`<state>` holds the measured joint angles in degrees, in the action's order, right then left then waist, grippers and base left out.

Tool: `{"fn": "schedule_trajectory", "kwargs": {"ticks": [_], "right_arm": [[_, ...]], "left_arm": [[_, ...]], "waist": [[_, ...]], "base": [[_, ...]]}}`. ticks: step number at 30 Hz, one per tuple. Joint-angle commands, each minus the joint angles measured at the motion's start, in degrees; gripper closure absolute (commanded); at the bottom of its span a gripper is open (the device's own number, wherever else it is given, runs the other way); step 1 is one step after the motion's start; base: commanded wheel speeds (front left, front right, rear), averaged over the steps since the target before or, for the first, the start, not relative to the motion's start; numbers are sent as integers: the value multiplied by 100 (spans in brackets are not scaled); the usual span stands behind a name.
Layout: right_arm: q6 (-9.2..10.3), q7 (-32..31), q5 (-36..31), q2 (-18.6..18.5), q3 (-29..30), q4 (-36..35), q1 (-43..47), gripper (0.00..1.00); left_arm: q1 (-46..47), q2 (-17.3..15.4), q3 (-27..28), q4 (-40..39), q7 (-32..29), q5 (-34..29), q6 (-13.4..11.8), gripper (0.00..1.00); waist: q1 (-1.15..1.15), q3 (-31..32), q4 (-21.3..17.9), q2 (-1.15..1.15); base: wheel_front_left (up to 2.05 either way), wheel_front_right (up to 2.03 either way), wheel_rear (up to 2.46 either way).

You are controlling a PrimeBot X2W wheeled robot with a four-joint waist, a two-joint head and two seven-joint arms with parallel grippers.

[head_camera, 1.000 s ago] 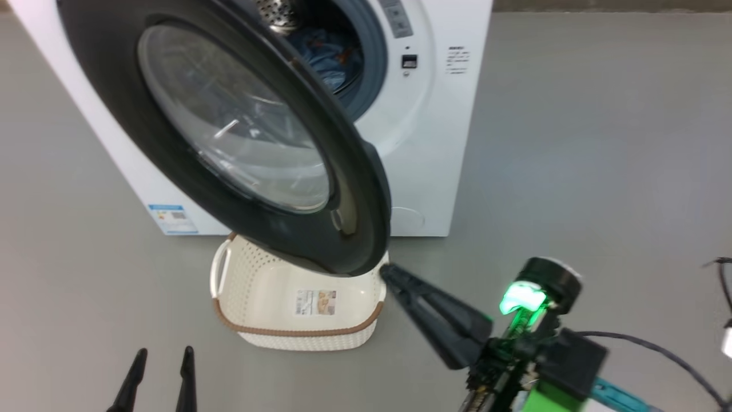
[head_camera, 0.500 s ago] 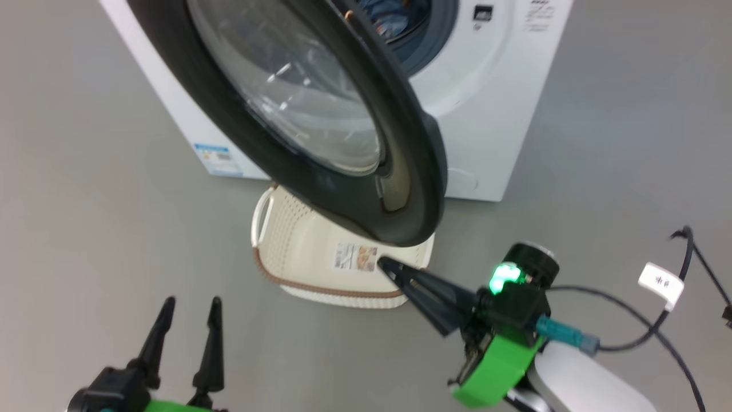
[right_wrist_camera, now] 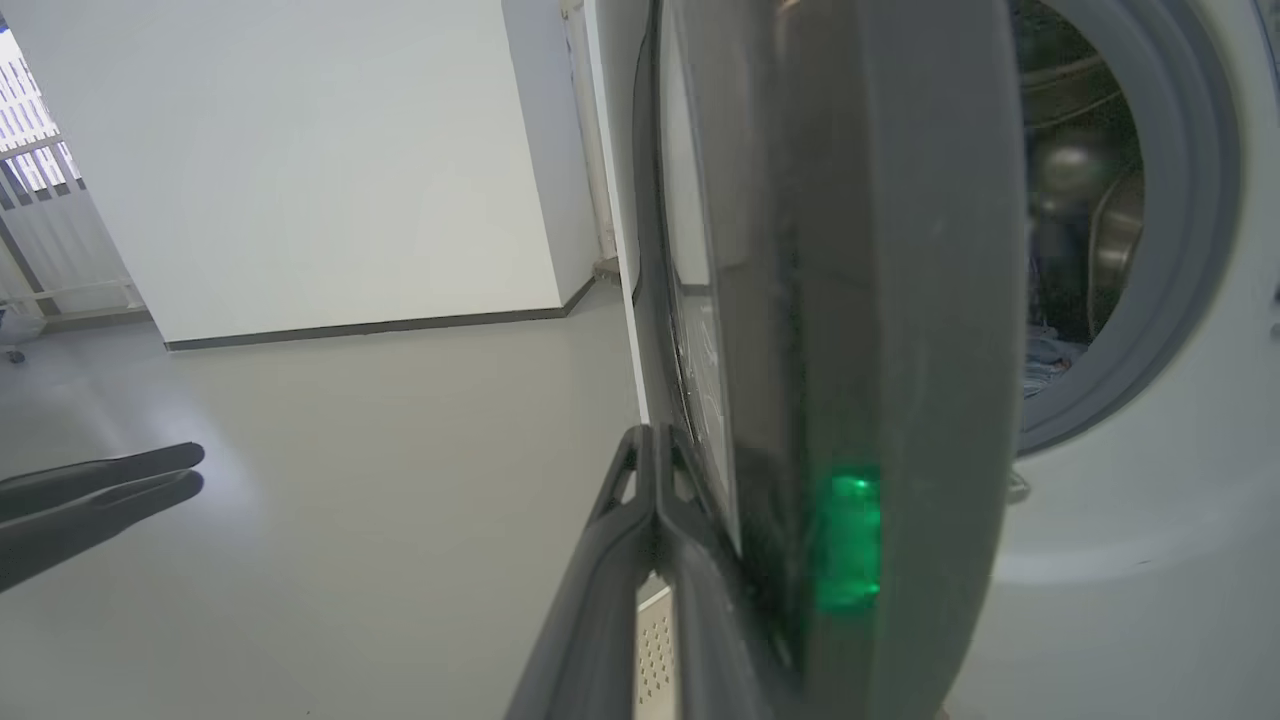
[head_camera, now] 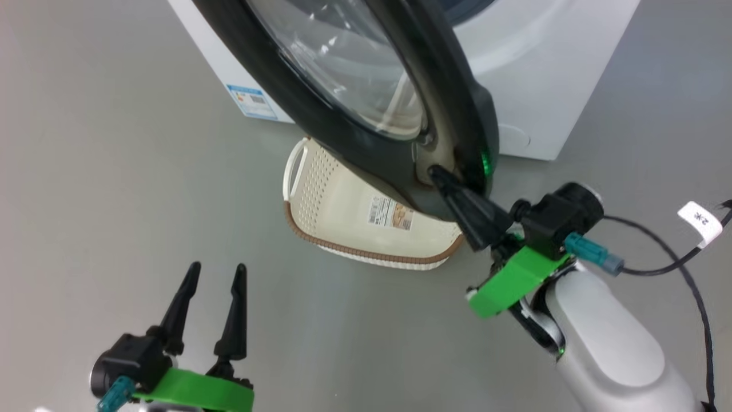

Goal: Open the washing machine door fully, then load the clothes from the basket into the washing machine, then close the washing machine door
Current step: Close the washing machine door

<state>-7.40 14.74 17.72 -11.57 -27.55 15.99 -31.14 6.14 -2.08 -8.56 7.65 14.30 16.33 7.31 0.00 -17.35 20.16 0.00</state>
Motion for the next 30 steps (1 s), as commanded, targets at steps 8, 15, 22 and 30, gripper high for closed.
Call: {"fn": "schedule_trajectory", "kwargs": {"ticks": [8,15,22,30], "right_arm": [[-9,26,-521,516,852,-16,-536,100],[-9,26,-711,725,1447,172,-1228,100],[-9,26,-842,824,1767,358,-2007,100],[-9,26,-986,857,1929,501,-2819,100]], "left_arm": [[476,-80,-95,-68,70,148,17,0],[820,-80,-305,-73,70,261,17,0],[1186,-80,-451,-121,70,336,17,0],[1558,-80,-568,-185,70,410,18,0]], "waist": [[0,-549,39,0],[0,-964,34,0],[0,-1382,44,0],[0,-1805,19,0]], "base": [[0,0,0],[0,0,0],[0,0,0],[0,0,0]]}}
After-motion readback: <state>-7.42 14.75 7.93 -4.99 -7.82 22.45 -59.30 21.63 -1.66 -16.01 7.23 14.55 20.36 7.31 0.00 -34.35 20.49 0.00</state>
